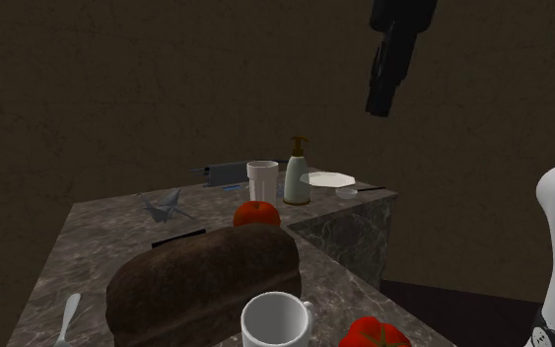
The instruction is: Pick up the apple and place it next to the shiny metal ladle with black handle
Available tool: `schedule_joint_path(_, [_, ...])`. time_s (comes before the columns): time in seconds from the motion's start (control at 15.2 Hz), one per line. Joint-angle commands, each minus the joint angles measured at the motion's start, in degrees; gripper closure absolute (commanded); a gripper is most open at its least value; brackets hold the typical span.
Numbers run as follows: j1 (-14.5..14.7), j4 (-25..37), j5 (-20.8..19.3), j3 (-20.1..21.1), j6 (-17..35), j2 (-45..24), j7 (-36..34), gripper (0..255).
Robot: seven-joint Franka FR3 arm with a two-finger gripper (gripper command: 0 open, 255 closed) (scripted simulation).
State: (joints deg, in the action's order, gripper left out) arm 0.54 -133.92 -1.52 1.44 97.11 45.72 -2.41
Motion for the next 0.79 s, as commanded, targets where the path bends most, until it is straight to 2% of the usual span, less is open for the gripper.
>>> schedule_joint_path(0.0, [0.0, 0.0, 0.0, 0.0, 0.0, 0.0, 0.0, 0])
schedule_joint_path(0.4, [-0.2, -5.78, -2.09, -6.41, 13.69, -3.85, 8.41, 0])
schedule_joint_path(0.73, [0.29, -7.61, -2.38, -12.09, 25.17, -10.25, 15.92, 0])
